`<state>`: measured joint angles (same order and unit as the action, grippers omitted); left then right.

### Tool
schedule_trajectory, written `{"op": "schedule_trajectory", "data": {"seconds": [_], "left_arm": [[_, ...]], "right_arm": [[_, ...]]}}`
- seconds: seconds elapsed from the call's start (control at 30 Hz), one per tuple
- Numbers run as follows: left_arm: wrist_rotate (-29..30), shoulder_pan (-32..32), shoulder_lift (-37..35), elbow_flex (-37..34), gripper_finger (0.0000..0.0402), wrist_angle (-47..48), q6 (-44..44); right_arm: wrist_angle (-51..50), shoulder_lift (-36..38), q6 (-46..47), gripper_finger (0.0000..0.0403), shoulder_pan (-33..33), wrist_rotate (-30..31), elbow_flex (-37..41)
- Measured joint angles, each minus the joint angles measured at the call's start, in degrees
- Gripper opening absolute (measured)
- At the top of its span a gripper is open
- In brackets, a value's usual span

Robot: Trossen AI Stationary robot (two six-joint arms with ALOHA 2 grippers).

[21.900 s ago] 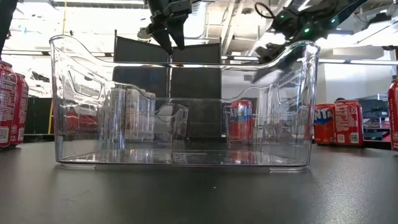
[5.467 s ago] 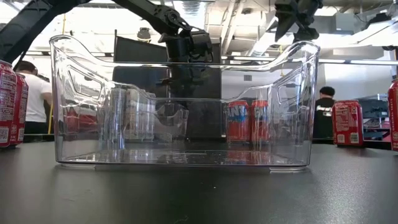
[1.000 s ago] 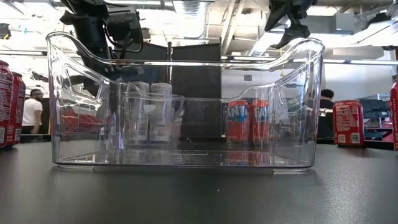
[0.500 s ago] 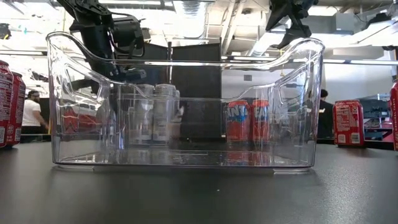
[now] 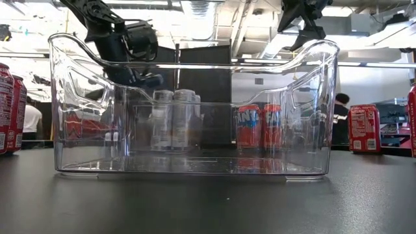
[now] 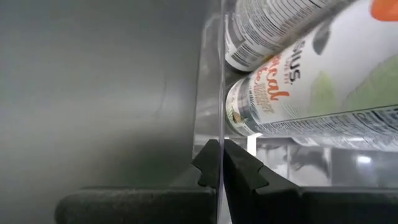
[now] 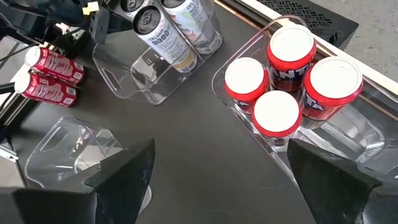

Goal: Sort soda cans
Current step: Adjust the top left and top right transparent bin and align them on the table

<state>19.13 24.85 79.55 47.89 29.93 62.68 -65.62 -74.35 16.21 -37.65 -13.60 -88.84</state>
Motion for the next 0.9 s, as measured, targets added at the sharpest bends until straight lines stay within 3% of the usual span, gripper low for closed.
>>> {"op": "schedule_trajectory", "data": {"seconds": [0.33,0.53,0.7,0.9], "left_arm": [[0.6,0.7,0.2,-0.2,0.0003,-3.4,1.9],[0.4,-0.2,-0.1,0.7,0.0009,-2.2,0.2],[-1.3,-0.5,-2.5,2.0,0.0037,-2.1,-3.6],[-0.9,-0.4,-7.1,2.1,0.0078,-0.3,-5.0]], "right_arm": [[-0.6,-1.0,-1.1,0.0382,-1.6,0.1,0.0],[-9.8,-5.4,-13.4,0.0378,-1.1,0.3,0.0],[-14.0,-8.5,-24.6,0.0345,0.4,0.4,2.0],[-10.3,-9.2,-26.3,0.03,0.7,0.3,12.4]]}}
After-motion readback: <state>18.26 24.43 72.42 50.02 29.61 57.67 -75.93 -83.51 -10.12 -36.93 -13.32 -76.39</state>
